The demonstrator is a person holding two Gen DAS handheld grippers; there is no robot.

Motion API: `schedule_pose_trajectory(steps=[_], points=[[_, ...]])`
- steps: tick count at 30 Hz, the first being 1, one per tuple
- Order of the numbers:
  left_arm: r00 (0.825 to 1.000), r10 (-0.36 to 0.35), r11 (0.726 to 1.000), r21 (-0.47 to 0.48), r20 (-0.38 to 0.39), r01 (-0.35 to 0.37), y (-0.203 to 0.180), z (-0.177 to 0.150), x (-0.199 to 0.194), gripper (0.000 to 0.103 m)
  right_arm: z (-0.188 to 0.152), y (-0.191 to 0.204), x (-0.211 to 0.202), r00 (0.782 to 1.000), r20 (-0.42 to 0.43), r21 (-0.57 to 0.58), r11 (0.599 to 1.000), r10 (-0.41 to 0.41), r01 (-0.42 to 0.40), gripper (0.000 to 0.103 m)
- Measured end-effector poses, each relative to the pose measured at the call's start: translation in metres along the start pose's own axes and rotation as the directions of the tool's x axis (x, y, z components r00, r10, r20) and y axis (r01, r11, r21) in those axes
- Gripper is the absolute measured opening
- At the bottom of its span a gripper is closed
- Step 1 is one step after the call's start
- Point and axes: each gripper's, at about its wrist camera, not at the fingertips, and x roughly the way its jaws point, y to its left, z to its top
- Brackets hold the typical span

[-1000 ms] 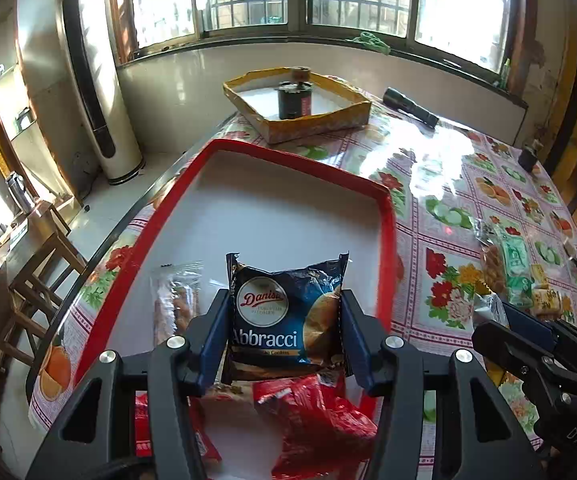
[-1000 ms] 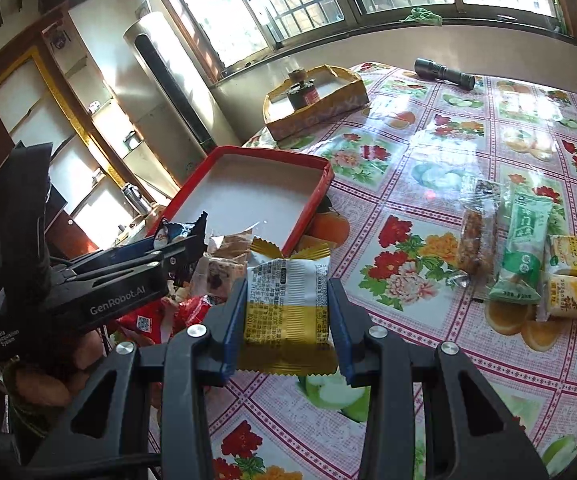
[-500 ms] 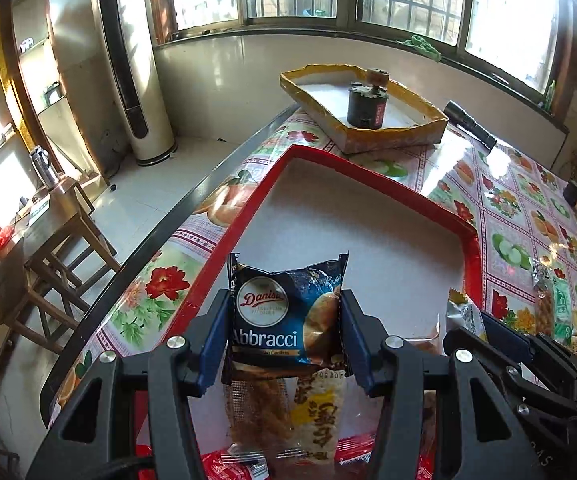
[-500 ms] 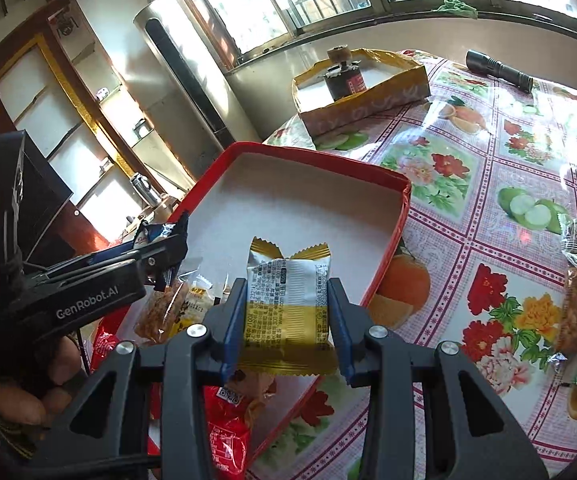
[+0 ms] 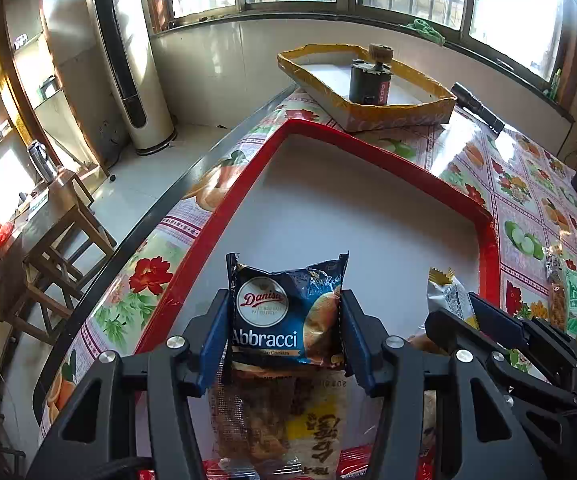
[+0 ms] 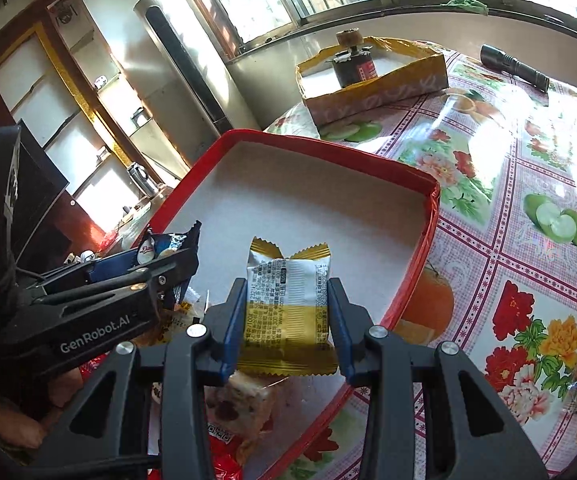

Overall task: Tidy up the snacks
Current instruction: 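Carry the Danisa pack and yellow pastry over the tray with both grippers, then open both grippers to drop the two packs into the tray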

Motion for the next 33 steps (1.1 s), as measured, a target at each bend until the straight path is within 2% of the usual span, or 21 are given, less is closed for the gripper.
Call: schedule_pose_trajectory(steps=[3, 8, 12, 16, 21, 33], points=[[1.0, 0.0, 1.0, -0.005, -0.019, 0.0, 0.001, -0.001, 0.003, 0.054, 0.0, -0.001, 0.003, 1.0, -0.015, 0.007, 1.0, 0.002, -0.002, 0.042], [0.999, -0.01, 1.0, -0.024, -0.043, 0.009, 0.004, -0.001, 0.004, 0.062, 0.0, -0.003, 0.002, 1.0, -0.017, 0.021, 1.0, -0.007, 0.008, 0.042], [0.999, -0.017, 0.999, -0.042, -0.05, 0.015, 0.007, -0.002, 0.001, 0.062, 0.001, -0.003, -0.006, 1.0, -0.001, 0.021, 1.0, -0.005, 0.005, 0.049], [0.999, -0.01, 0.999, -0.044, -0.048, 0.008, 0.006, -0.003, -0.004, 0.069, 0.001, -0.004, -0.02, 1.0, 0.024, 0.025, 1.0, 0.001, -0.001, 0.05], [0.999, 0.004, 0.999, -0.033, -0.044, -0.005, 0.001, -0.004, -0.012, 0.073, -0.006, -0.014, -0.045, 0.998, 0.057, 0.059, 0.998, -0.006, 0.002, 0.056], [0.998, -0.052, 0.999, 0.011, -0.022, 0.052, -0.029, -0.008, -0.033, 0.073, -0.037, -0.052, -0.101, 0.994, 0.096, 0.144, 0.989, -0.052, 0.038, 0.06]])
